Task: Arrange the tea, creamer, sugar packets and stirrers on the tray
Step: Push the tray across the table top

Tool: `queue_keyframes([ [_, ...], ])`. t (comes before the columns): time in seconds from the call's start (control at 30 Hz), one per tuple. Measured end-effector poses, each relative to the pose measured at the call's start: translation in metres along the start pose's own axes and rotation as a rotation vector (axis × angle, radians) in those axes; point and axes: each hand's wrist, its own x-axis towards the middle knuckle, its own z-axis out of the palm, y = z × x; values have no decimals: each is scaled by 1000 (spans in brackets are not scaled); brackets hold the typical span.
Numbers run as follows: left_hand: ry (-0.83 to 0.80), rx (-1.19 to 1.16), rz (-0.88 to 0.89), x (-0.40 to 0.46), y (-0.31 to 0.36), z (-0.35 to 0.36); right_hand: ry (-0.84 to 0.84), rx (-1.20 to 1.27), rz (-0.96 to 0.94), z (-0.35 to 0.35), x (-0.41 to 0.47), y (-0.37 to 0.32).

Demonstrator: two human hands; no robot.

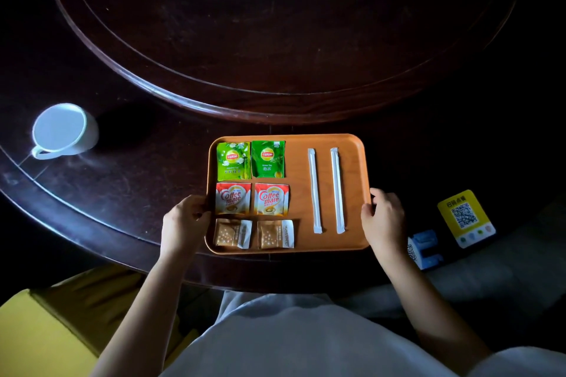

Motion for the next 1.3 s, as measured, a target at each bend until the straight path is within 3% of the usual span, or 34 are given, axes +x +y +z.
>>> queue_keyframes([
  [0.3,61,-39,27,-10,5,-7,-7,34,7,-7,-3,4],
  [0.6,127,-44,148,-6,14,-41,92,106,-68,-39,-1,-20],
  [1.3,183,-88,234,175,110,-76,109,287,-35,-38,176,-122],
])
